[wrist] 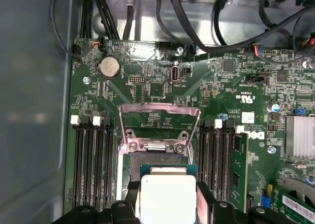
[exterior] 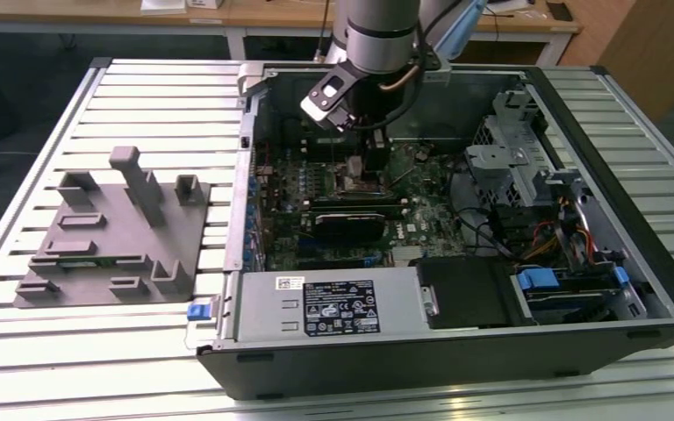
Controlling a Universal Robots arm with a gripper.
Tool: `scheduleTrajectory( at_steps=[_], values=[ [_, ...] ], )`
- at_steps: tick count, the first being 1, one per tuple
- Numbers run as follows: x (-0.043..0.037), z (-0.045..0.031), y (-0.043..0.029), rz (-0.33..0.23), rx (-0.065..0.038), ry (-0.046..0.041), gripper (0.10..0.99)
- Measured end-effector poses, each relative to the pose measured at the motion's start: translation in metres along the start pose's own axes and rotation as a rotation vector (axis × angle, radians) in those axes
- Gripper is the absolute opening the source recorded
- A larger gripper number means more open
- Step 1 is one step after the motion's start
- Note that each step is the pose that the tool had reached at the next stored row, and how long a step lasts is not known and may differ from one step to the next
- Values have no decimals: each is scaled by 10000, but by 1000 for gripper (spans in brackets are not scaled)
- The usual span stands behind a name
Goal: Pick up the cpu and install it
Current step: 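Place the cpu into insertion slot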
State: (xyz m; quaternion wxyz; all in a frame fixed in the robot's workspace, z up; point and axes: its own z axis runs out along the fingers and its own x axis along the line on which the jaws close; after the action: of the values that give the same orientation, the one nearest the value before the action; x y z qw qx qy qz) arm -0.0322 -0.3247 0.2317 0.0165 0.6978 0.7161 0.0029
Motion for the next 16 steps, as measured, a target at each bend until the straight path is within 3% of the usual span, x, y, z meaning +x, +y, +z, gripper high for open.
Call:
scheduleTrajectory(
  at_steps=[7, 16],
  values=[
    [8, 120, -4, 11, 1, -2, 537],
    [40, 197, -15, 11, 0, 4, 537]
  ],
)
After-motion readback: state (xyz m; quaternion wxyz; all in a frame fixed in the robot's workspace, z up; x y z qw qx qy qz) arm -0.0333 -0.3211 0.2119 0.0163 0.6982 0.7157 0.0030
